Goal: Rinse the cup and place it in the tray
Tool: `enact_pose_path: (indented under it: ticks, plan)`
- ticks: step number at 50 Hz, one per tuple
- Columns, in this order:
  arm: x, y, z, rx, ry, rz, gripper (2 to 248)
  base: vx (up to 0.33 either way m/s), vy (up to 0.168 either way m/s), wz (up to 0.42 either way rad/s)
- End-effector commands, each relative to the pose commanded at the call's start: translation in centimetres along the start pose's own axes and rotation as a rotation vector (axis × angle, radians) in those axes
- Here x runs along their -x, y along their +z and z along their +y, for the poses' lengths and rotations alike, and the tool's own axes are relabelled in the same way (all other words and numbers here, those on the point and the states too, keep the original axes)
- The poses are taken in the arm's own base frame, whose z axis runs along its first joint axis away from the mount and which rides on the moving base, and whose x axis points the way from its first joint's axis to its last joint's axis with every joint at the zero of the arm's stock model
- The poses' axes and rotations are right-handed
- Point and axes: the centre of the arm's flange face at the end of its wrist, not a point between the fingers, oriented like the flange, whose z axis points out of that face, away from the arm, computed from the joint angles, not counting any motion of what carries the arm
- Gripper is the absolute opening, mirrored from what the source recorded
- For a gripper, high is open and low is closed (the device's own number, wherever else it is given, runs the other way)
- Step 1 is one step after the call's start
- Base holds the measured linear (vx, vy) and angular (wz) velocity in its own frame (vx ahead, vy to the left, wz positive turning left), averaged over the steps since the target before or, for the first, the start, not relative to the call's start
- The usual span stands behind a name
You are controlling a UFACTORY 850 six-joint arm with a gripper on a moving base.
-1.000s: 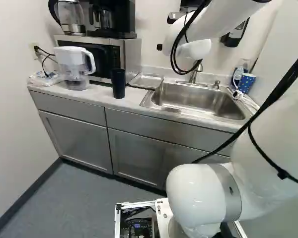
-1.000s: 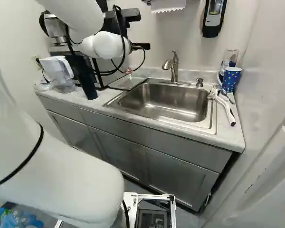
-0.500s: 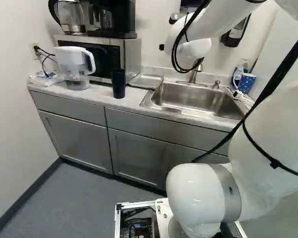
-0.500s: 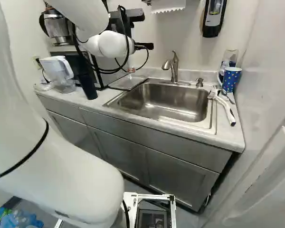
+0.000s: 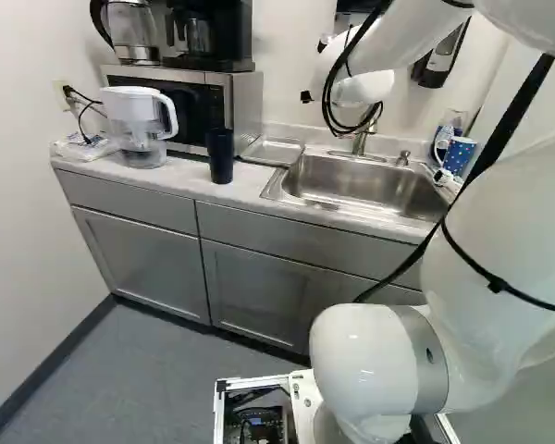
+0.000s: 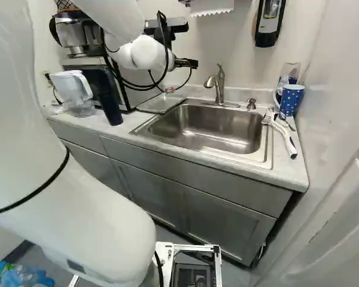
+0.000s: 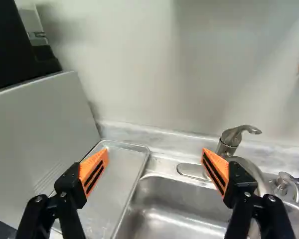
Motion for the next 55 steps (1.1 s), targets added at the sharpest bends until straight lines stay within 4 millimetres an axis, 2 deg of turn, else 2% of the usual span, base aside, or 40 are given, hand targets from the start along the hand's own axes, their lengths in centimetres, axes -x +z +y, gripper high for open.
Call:
enact_pose_path:
  ticks: [13, 55]
  plan:
    - [0.2, 0.9, 1.0, 0.019, 0.005, -0.057, 247, 0.000, 0.000, 0.000]
    - [-0.7, 4.7, 5.0, 0.090, 0.025, -0.059, 247, 0.000, 0.000, 0.000]
